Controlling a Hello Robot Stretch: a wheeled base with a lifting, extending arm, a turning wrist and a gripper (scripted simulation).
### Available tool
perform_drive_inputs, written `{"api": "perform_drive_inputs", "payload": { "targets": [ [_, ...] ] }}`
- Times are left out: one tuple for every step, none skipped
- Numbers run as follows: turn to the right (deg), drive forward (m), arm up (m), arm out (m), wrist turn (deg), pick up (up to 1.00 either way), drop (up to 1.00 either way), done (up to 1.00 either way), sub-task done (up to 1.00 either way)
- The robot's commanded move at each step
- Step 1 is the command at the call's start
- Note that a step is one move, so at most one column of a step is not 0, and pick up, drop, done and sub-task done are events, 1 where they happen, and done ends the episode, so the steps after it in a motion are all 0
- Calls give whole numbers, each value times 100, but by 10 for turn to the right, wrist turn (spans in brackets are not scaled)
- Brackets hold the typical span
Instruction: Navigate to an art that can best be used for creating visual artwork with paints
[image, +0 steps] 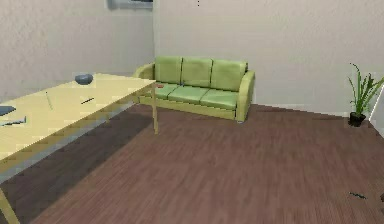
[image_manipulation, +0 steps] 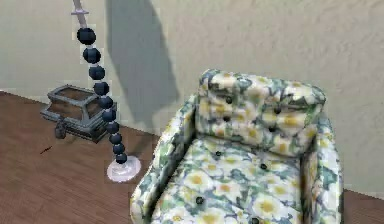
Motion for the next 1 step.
{"api": "perform_drive_inputs", "payload": {
  "targets": [
    [300, 0, 0, 0, 0, 0, 0, 0, 0]
  ]
}}
